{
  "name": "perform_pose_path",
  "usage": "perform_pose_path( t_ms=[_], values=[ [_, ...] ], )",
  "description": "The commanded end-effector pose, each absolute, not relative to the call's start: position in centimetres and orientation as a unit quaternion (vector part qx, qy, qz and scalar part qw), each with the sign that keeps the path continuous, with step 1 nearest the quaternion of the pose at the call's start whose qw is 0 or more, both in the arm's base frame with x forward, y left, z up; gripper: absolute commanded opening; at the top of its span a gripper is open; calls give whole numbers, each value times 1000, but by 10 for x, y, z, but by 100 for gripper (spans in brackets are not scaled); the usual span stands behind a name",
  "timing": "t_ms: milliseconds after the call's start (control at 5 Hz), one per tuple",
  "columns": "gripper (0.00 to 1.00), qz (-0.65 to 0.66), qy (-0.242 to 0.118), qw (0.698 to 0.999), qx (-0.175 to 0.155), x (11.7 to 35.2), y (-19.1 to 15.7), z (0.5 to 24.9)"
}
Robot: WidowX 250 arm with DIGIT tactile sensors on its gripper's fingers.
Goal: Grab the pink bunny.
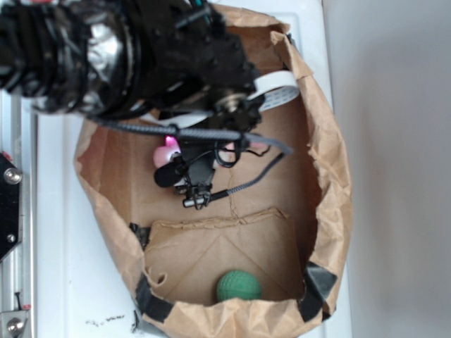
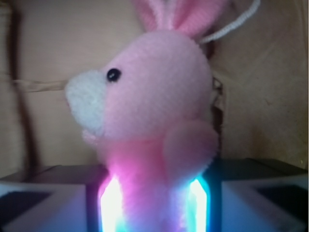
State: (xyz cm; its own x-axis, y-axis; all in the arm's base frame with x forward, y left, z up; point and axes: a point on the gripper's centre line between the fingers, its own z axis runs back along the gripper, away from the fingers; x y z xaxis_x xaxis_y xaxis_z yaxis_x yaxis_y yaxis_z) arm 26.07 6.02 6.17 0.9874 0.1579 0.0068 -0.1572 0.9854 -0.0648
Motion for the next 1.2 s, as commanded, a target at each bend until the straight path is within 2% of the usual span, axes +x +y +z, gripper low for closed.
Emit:
perform_pose_path(
  t_ms=[0, 400, 600, 800, 1000],
  values=[
    [0, 71, -112, 990, -55, 266, 64, 151],
    [0, 74, -136, 987, -41, 278, 52, 185],
    [0, 68, -131, 988, -33, 279, 44, 200],
    [0, 40, -126, 991, -22, 270, 36, 212],
    [0, 23, -136, 990, -16, 252, 29, 217]
  ],
)
